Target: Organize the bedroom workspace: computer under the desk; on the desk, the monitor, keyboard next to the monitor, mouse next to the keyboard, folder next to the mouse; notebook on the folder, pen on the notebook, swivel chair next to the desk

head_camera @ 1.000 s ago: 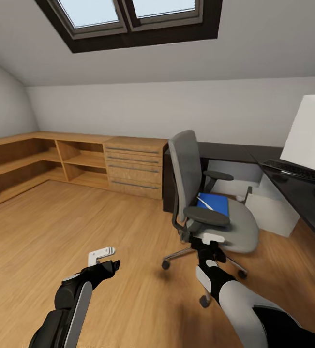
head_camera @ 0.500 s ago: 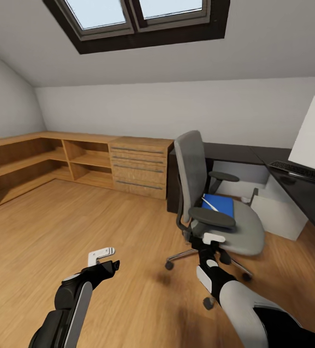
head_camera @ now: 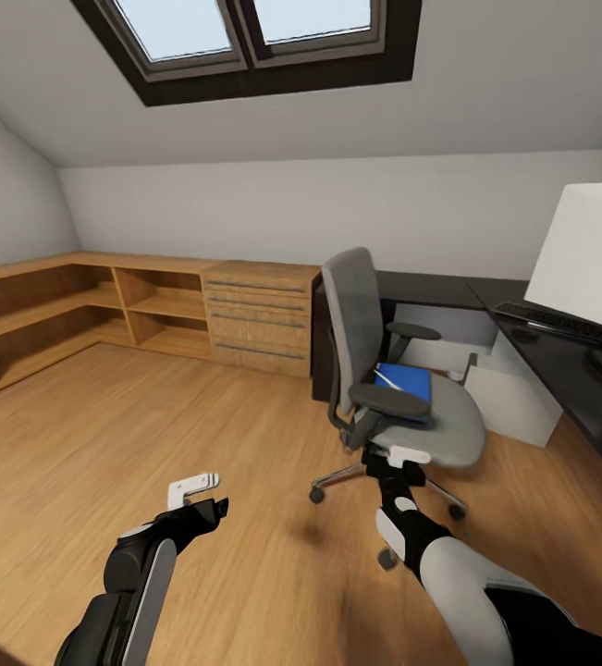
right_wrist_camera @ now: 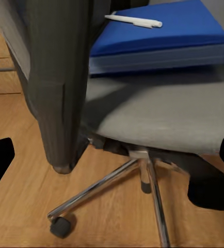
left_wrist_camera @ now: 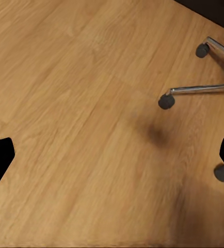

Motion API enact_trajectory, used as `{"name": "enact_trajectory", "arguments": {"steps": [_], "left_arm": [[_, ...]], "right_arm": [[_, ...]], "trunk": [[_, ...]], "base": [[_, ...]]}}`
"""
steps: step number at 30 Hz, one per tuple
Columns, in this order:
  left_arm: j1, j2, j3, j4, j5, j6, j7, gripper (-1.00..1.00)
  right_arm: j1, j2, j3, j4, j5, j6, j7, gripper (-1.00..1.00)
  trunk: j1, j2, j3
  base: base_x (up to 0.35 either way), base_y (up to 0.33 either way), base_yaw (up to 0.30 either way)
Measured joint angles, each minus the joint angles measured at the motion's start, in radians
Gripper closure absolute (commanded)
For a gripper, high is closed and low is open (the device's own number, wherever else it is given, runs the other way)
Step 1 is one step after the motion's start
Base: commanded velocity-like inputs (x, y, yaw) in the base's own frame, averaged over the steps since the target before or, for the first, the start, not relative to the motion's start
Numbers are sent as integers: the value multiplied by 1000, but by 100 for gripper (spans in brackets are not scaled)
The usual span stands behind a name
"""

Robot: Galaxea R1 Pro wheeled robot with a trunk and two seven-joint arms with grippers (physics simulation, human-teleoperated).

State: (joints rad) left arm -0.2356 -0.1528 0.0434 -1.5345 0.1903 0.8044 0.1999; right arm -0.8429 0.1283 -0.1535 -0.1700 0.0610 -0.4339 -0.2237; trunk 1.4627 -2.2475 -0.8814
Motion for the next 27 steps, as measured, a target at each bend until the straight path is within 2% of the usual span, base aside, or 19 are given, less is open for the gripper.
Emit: {"name": "enact_trajectory", "arguments": {"steps": [4,6,7,9,10,11,15,19,22,27], "left_arm": [[0,0,0,0,0,0,0,-100],[0,0,1,0,0,0,0,-100],[0,0,0,0,0,0,0,-100],[0,0,0,0,0,0,0,-100],[0,0,0,0,0,0,0,-100],[0,0,1,0,0,0,0,-100],[0,0,1,0,0,0,0,-100],[0,0,1,0,0,0,0,-100],[0,0,1,0,0,0,0,-100],[0,1,1,0,0,0,0,-100]], "right_arm": [[0,-4,-3,0,-5,7,-1,-100],[0,-27,-22,0,-26,13,0,-100],[0,-43,-46,0,-53,19,0,-100],[0,-68,-108,0,-133,41,11,-100],[0,-80,-149,-1,-213,65,36,-100],[0,-84,-159,-2,-246,71,52,-100],[0,-88,-173,-4,-290,75,73,-100],[0,-90,-179,-6,-306,77,80,-100],[0,-96,-181,-7,-320,78,81,-100],[0,-117,-182,-5,-381,79,84,-100]], "trunk": [[0,0,0],[0,0,0],[0,0,0],[0,0,0],[-1,0,0],[-1,0,0],[-1,0,0],[-1,0,0],[-1,0,0],[-1,0,0]], "base": [[-100,0,0],[-29,0,0],[-14,0,0],[-6,0,0],[-2,0,0],[-2,0,0],[0,0,0],[0,0,-44],[0,0,-203],[0,0,-273]]}}
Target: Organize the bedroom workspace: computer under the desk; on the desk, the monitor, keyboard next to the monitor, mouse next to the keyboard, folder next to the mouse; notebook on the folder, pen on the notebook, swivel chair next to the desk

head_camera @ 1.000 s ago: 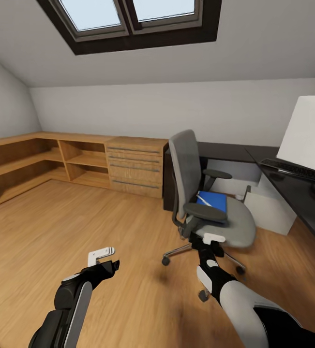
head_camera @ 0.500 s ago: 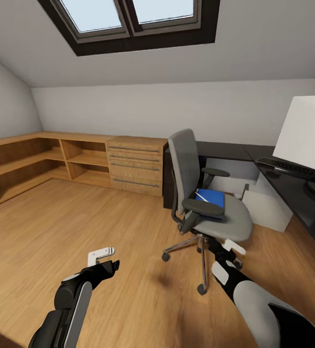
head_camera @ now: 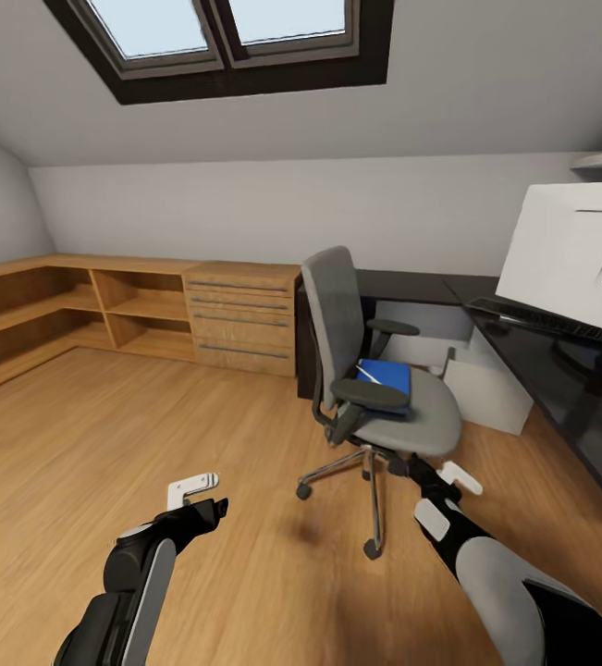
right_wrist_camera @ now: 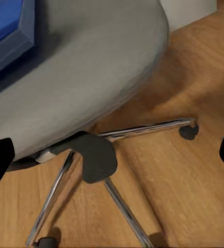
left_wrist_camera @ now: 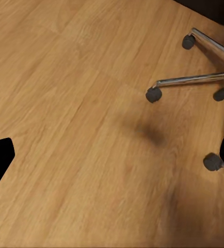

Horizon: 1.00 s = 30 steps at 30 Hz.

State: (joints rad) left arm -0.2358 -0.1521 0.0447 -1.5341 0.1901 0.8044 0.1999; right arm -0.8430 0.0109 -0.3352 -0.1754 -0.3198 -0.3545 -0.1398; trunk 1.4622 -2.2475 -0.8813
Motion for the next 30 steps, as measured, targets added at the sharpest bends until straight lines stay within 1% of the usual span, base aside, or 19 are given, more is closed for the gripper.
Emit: {"name": "enact_trajectory", "arguments": {"steps": [1,2,6,8,9,12,15,20,21,24,27,30], "left_arm": [[0,0,0,0,0,0,0,-100],[0,1,1,0,0,0,0,-100],[0,1,7,0,0,0,-1,-100],[0,1,34,-1,0,0,-2,-100],[0,1,76,-2,-2,0,-3,-100],[0,1,92,-4,1,0,-3,-100],[0,1,98,-6,2,0,-4,-100],[0,1,104,-18,2,0,-4,-100],[0,1,116,-22,2,0,-5,-100],[0,1,133,-24,4,0,-6,-100],[0,1,144,-25,13,0,-6,-100],[0,1,145,-25,15,0,-6,-100]], "right_arm": [[0,-3,0,0,-14,0,1,-100],[0,-10,0,1,-40,0,1,-100],[0,-22,0,2,-77,2,16,-100],[0,-35,-1,4,-119,4,49,-100],[0,-48,-1,5,-179,6,96,-100],[0,-52,-1,6,-203,6,112,-100],[0,-52,0,6,-209,6,115,-100],[1,-50,1,6,-209,2,116,-100],[0,-50,1,6,-208,3,115,-100],[0,-51,1,6,-208,4,113,-100],[1,-52,1,5,-209,3,115,-100],[1,-52,1,5,-209,3,115,-100]], "trunk": [[0,0,0],[0,0,0],[0,0,0],[0,0,0],[0,0,0],[0,0,0],[0,0,0],[-1,0,0],[-1,0,0],[-1,0,0],[-1,0,0],[-1,0,0]], "base": [[0,0,-290],[0,0,-291],[0,0,-293],[0,0,-294],[0,0,-294],[15,0,-279],[157,21,-127],[272,72,-36],[307,83,-10],[313,57,-6],[319,14,-1],[320,4,0]]}}
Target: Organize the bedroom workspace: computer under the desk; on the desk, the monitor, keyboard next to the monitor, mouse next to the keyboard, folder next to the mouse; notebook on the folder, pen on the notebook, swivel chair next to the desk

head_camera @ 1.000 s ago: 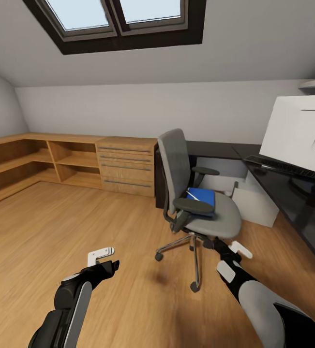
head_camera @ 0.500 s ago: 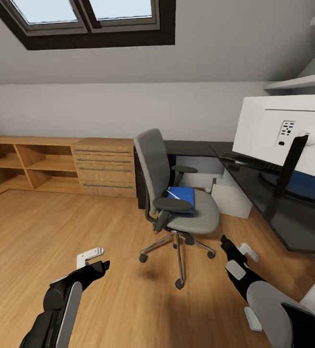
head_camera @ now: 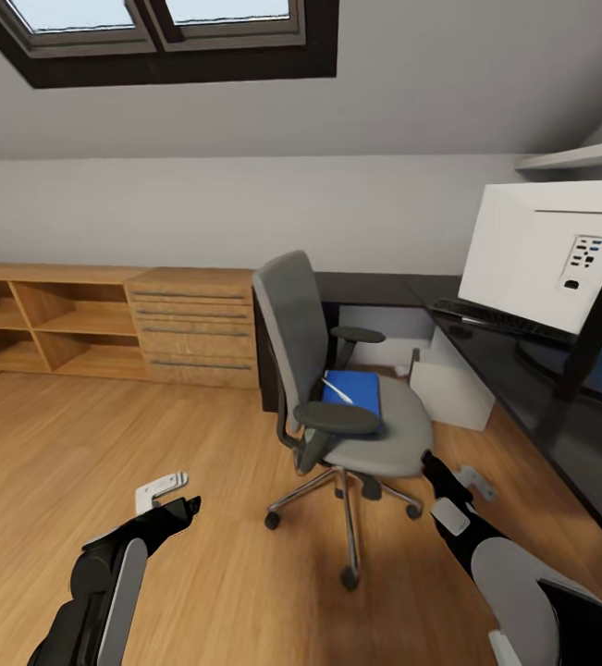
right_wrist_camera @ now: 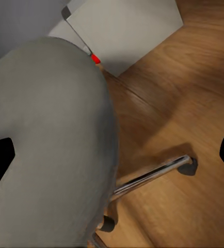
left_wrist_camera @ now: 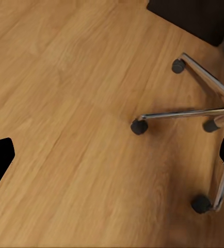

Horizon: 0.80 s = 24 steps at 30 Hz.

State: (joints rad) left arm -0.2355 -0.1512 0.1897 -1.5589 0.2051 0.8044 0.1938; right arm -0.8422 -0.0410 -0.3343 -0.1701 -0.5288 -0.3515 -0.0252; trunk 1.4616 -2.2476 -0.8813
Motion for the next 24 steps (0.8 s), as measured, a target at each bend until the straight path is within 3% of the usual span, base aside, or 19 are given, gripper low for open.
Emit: {"name": "enact_trajectory", "arguments": {"steps": [3,8,16,24], "left_arm": [[0,0,1,0,1,0,0,-100],[0,0,5,-2,2,0,0,-100],[0,0,61,-11,14,1,0,-100],[0,0,72,-26,31,0,0,-100]], "right_arm": [[0,-1,0,0,-1,2,-3,-100],[0,-28,-4,-1,-5,4,-15,-100],[-1,-69,-20,-2,-25,55,-60,-100],[-1,-82,-23,-3,-28,98,-64,-100]], "trunk": [[0,0,0],[0,0,0],[1,0,0],[0,0,0]], "base": [[321,1,0],[236,0,0],[41,0,0],[195,0,0]]}}
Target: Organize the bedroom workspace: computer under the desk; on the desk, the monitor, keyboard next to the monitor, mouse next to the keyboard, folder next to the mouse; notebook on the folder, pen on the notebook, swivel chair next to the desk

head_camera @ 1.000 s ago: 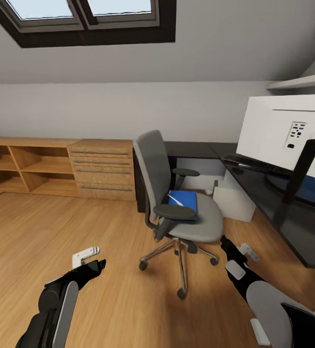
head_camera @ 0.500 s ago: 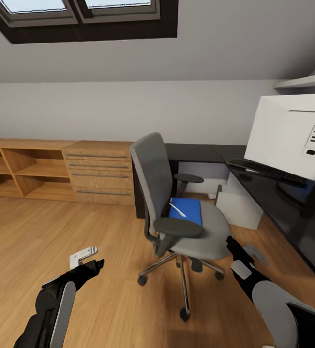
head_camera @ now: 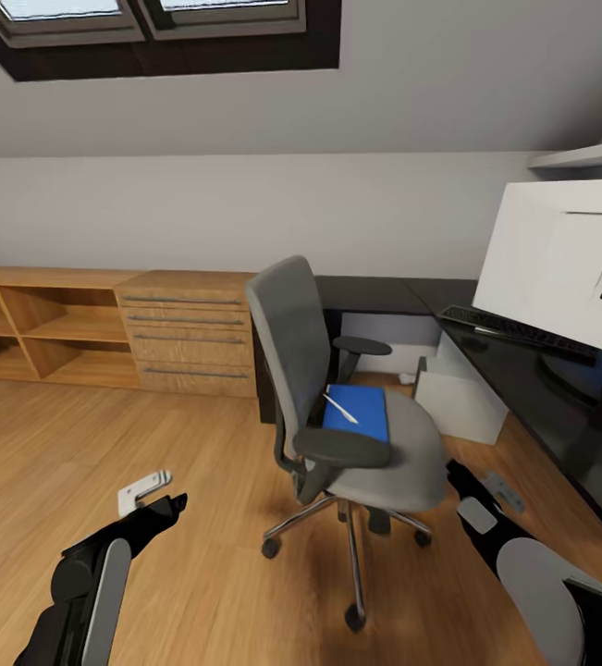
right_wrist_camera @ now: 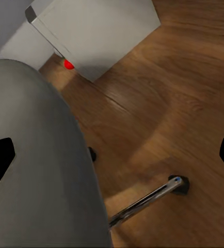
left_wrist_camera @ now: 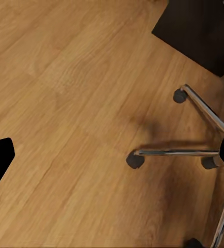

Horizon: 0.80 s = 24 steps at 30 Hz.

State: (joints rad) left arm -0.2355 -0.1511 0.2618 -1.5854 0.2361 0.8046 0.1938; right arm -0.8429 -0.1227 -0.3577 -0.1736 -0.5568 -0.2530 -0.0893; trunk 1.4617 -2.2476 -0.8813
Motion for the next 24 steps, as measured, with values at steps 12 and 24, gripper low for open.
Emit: {"name": "enact_trajectory", "arguments": {"steps": [12,24], "left_arm": [[0,0,1,-1,2,0,0,-100],[0,0,1,-1,2,0,0,-100]], "right_arm": [[0,-50,-11,2,-86,85,-1,-100],[0,-60,-13,0,-99,111,-1,-100]], "trunk": [[0,0,0],[0,0,0]], "base": [[316,0,0],[258,0,0]]}}
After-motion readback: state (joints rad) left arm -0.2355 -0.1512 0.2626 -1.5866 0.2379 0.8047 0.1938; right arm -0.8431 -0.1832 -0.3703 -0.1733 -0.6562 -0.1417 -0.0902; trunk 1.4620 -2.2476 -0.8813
